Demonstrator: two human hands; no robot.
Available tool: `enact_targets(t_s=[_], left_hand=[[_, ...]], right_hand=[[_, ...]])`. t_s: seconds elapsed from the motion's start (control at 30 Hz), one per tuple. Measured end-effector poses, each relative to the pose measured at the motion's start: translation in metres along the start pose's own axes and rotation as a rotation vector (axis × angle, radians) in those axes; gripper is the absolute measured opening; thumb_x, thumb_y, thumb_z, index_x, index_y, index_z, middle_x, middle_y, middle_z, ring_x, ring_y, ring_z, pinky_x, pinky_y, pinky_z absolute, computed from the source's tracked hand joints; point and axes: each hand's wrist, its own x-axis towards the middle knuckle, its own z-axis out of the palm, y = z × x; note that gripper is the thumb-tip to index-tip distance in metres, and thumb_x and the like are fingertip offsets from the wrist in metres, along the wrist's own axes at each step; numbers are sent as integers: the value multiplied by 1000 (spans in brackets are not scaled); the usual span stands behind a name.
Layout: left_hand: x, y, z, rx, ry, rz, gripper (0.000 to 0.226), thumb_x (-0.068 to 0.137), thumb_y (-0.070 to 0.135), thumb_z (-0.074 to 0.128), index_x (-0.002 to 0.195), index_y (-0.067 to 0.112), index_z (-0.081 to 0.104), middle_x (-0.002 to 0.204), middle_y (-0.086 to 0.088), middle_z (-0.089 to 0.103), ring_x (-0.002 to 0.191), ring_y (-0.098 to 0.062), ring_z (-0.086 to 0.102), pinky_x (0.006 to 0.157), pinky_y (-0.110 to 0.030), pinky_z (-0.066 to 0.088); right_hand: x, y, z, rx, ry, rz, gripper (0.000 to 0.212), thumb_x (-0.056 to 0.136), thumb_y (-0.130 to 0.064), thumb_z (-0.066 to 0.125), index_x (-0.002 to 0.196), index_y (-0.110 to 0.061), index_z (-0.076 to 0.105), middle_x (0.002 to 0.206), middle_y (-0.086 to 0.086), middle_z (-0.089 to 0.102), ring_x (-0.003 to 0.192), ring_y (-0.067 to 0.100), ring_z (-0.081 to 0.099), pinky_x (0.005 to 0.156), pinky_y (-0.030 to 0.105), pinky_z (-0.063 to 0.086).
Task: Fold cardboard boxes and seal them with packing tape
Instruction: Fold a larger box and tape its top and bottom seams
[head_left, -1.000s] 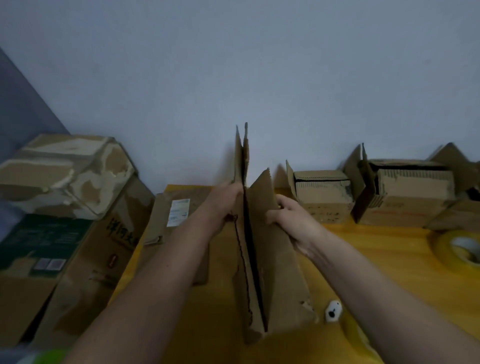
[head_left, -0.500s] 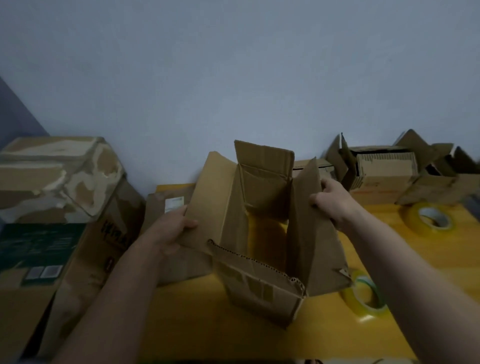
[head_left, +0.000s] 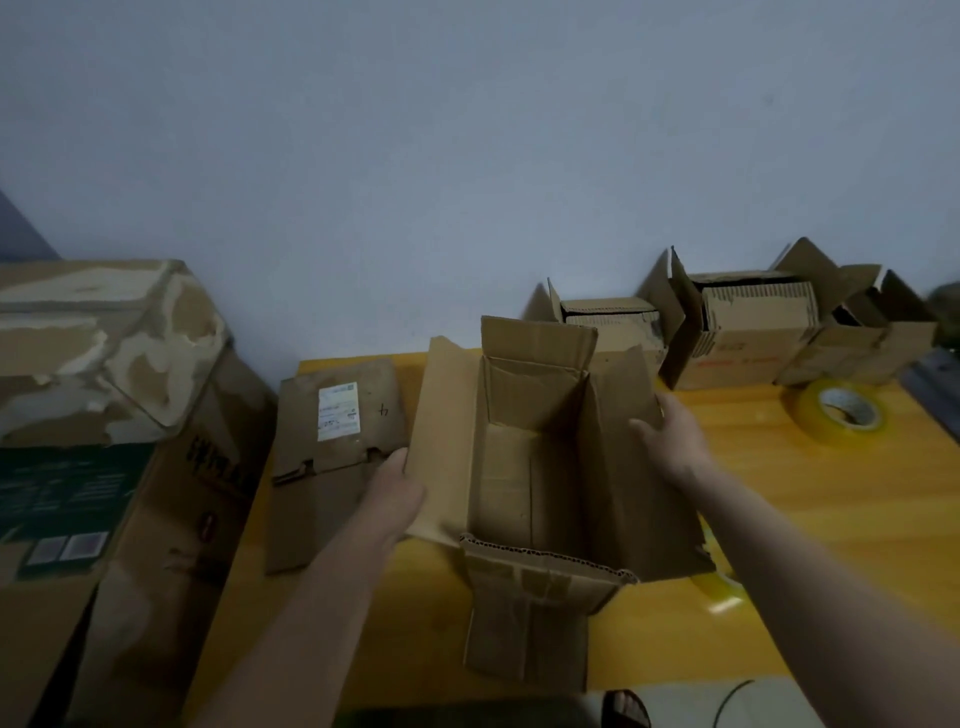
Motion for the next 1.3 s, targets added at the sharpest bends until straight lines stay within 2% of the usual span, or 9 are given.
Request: enact_targets(t_s=[0.2,0.53,0.67,0.8,0.9,1.0,1.1,1.2,1.3], left_hand=[[-4,-10,-14,-83,-21,23,89,93,-12,44,151,46,9,154,-6,31,125,-31,46,95,-51,49],[-22,-45,-18,-25,22,80,92,92,-10,47,149,51,10,156,-4,21,129,-27,41,89,-41,50],[-37,-57,-3,625,282,389,91,89,-1,58,152,39,6,157,0,11,142,-20,19,112,-33,29],[-42,-64,4,810,-21,600,80,87,-11,47,145,40,26,148,27,8,139,3,-4,116,-23,-4],[-39,-68,1,879,-248,601,51,83,7,61,98,52,46,150,31,10,142,2,-10,119,-32,-7],[-30,-78,1,781,-246,590,27,79,40,71,97,48,52,151,32,14,143,4,-8,119,-38,-4],[-21,-87,7,656,-146,662,41,74,81,43,96,49,56,147,27,34,145,0,9,119,-43,8],[-17,-97,13,603,-27,685,72,81,83,19,119,38,61,141,16,49,144,-6,21,117,-49,23],[-20,-106,15,661,55,658,75,84,75,21,130,28,59,144,11,48,143,-7,22,117,-46,26]], right_hand=[[-13,-3,-4,-6,-335,53,54,87,-2,62,134,-11,38,117,9,54,95,20,53,60,22,43],[10,-15,12,4,-88,-83,59,85,-15,69,140,-17,44,133,13,54,114,33,55,93,49,50],[2,-3,16,-160,-24,-158,75,89,-27,64,150,-20,21,144,14,43,127,33,46,100,49,46],[-33,33,10,-712,181,-644,59,95,-28,53,147,-14,29,155,12,26,145,31,18,114,49,30],[-52,67,4,-938,132,-960,50,81,-3,58,130,-9,56,147,12,41,142,33,25,112,50,25],[-67,87,6,-923,-7,-866,75,68,9,66,138,-11,47,147,8,42,142,27,28,113,42,24],[-64,93,7,-824,-157,-730,83,81,3,55,149,-18,13,159,0,13,147,16,5,119,38,21],[-63,81,6,-654,-421,-544,85,89,-19,58,152,-23,0,156,-12,-13,144,6,-15,121,30,8],[-65,73,11,-347,-471,-438,80,87,-46,62,151,-28,18,156,-21,-1,143,-1,-11,119,27,6]])
